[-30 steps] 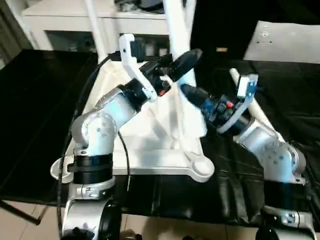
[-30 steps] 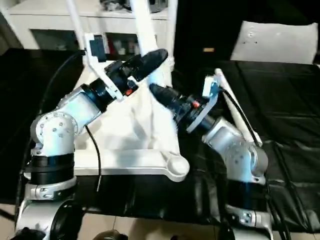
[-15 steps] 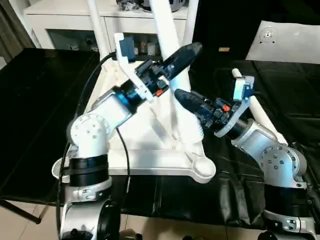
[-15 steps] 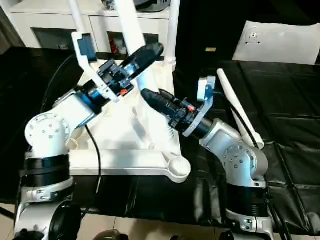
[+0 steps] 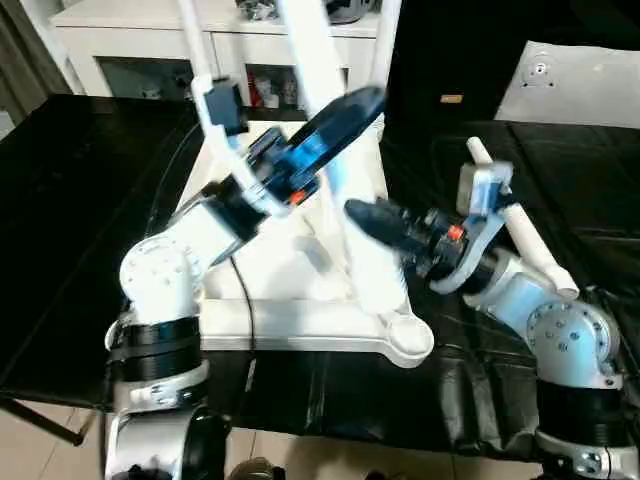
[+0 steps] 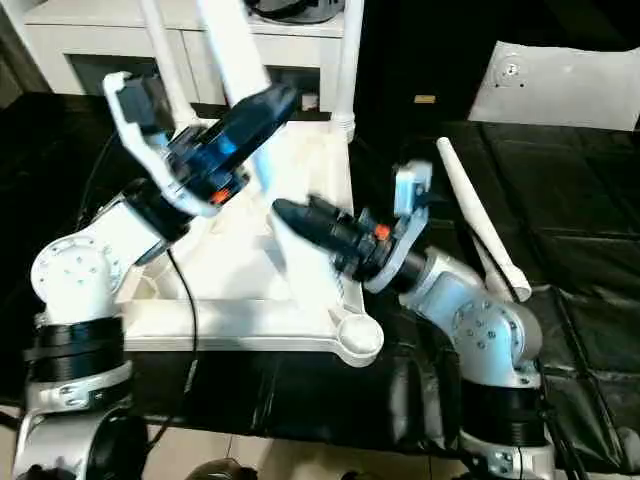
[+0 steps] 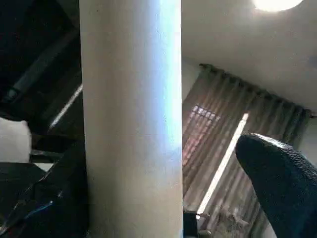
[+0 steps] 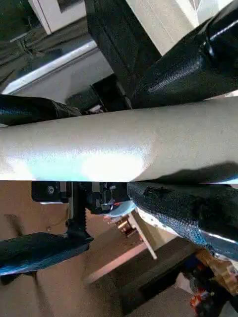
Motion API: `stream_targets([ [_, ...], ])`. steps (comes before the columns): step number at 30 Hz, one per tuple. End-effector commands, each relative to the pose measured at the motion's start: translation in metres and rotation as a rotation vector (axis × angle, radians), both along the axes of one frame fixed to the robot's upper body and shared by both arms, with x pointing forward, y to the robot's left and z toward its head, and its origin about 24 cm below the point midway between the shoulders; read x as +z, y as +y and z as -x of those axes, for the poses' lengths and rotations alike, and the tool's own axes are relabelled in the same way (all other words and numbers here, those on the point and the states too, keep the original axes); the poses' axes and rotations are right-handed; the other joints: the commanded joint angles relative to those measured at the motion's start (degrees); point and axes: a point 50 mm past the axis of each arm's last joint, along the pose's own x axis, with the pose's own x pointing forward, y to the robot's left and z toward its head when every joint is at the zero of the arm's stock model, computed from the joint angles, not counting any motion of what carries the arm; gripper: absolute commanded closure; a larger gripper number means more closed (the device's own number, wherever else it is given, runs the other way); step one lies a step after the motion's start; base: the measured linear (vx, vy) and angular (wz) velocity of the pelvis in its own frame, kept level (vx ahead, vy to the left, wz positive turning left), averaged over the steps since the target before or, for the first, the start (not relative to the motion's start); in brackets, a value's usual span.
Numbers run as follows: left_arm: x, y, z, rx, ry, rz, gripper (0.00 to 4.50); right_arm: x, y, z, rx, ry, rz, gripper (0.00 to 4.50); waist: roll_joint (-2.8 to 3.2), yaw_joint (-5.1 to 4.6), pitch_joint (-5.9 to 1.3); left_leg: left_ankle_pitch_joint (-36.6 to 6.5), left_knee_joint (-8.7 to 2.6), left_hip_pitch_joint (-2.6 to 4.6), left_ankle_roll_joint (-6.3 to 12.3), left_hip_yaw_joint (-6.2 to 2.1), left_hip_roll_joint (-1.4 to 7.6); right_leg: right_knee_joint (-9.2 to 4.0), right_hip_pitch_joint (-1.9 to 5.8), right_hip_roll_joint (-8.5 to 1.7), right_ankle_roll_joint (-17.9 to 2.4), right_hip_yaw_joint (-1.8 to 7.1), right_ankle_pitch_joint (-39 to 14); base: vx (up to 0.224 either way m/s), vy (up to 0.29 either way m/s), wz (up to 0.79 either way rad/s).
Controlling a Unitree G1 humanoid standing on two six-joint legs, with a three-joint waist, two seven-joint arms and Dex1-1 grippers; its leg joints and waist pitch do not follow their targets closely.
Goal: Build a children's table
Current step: Pick table leg
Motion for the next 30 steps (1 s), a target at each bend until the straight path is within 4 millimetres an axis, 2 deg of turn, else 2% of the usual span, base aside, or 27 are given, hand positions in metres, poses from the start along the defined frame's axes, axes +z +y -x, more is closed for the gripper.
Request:
stream_targets([
  [1,0.003,-0.001,0.005,-0.069,-0.032,0.028,0.36,0.001,0.0,0.002,0.009,0.0,0.002,2.67,-0.42,0.09,-4.29,-4.1,-3.95,0.86,2.72,-2.05,4.46,-5.07,3.48,-6.59,-0.7,4.46,-19.6,0.0,0.0,0.0],
  [6,0.001,0.005,0.005,-0.074,-0.067,0.053,0.36,0.001,-0.001,0.004,0.027,0.0,0.006,2.67,-0.47,0.08,-4.24,-4.5,-4.01,0.95,2.4,-2.05,4.48,-5.12,3.53,-6.64,-0.5,4.47,-20.4,0.0,0.0,0.0],
  [9,-0.004,0.007,0.005,-0.051,-0.133,-0.002,0.44,0.0,-0.001,0.006,0.04,0.001,0.01,2.67,-0.61,0.06,-4.05,-5.2,-4.21,1.04,2.61,-2.12,4.31,-5.66,3.49,-6.62,0.9,4.48,-22.4,0.0,0.0,0.0],
  [11,-0.01,0.007,0.004,-0.025,-0.191,-0.087,0.82,0.0,-0.001,0.007,0.05,0.0,0.016,2.67,-0.71,-0.02,-3.95,-5.8,-4.34,1.25,2.2,-2.11,4.37,-5.84,3.42,-6.68,1.5,4.48,-23.5,0.0,0.0,0.0],
  [13,-0.013,0.007,0.001,0.012,-0.217,-0.138,0.92,-0.001,-0.001,0.007,0.052,-0.001,0.025,2.67,-0.61,-0.01,-4.05,-5.4,-4.36,1.33,2.0,-2.1,4.31,-5.76,3.44,-6.58,2.5,4.52,-23.5,0.0,0.0,0.0],
  [16,-0.013,0.009,-0.002,0.049,-0.237,-0.162,1.27,-0.002,0.0,0.008,0.057,0.001,0.03,2.67,-0.62,0.0,-4.17,-5.2,-4.33,1.21,1.68,-2.15,4.54,-5.46,3.59,-6.8,1.6,4.48,-22.4,0.0,0.0,0.0],
  [19,-0.013,0.011,-0.001,0.036,-0.251,-0.168,1.38,-0.003,-0.001,0.008,0.061,0.001,0.035,2.67,-0.68,0.04,-4.18,-4.7,-4.22,1.13,1.94,-2.03,4.42,-5.37,3.61,-6.82,0.6,4.51,-21.8,0.0,0.0,0.0],
  [21,-0.015,0.012,0.0,0.02,-0.251,-0.177,1.63,-0.003,-0.001,0.008,0.065,-0.001,0.041,2.67,-0.65,0.1,-4.21,-4.3,-4.23,1.1,2.08,-2.02,4.39,-5.29,3.65,-6.83,0.3,4.51,-21.7,0.0,0.0,0.0],
  [24,-0.019,0.012,0.0,0.012,-0.261,-0.184,1.73,-0.004,-0.001,0.008,0.066,-0.003,0.046,2.67,-0.56,0.03,-4.24,-4.4,-4.24,1.15,2.2,-2.1,4.62,-5.12,3.57,-6.84,-0.2,4.55,-20.8,0.0,0.0,0.0],
  [30,-0.021,0.011,0.0,0.012,-0.272,-0.188,2.21,-0.004,-0.002,0.008,0.064,-0.006,0.051,2.67,-0.61,0.1,-4.2,-4.7,-4.26,1.17,1.95,-2.05,4.66,-5.12,3.6,-6.91,-0.7,4.6,-21.0,0.0,0.0,0.0],
])
